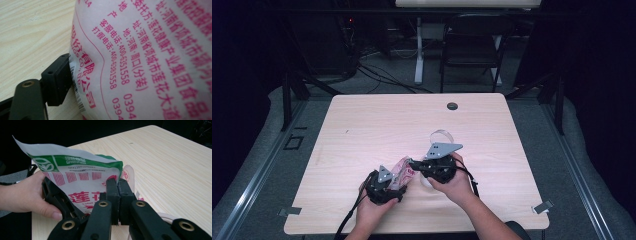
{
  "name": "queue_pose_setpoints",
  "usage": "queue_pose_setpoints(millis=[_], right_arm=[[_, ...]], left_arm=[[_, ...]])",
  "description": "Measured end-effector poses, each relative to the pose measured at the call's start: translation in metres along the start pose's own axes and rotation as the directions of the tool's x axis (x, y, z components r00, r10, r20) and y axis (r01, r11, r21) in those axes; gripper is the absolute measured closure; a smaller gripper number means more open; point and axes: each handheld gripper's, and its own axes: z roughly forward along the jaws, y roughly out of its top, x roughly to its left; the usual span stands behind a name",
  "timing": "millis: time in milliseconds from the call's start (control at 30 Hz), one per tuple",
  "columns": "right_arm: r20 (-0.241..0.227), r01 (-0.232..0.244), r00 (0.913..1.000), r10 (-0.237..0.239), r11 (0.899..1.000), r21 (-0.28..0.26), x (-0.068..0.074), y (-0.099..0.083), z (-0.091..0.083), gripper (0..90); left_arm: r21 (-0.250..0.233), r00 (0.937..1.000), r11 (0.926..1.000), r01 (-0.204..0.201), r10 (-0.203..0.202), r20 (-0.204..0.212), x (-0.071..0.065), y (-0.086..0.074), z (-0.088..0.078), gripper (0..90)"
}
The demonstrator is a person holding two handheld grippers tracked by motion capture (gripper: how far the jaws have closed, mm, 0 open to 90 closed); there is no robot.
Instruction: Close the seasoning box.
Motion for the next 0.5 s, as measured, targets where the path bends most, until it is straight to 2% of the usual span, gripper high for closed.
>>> queue_pose_setpoints(millis=[500], right_arm=[[-0.001,0.000,1.0000,0.000,1.000,0.000,0.0000,0.0002,0.0000,89.2]], left_arm=[[-0.004,1.0000,1.0000,0.001,-0.001,-0.005,0.0001,-0.0002,-0.0005,24.0]])
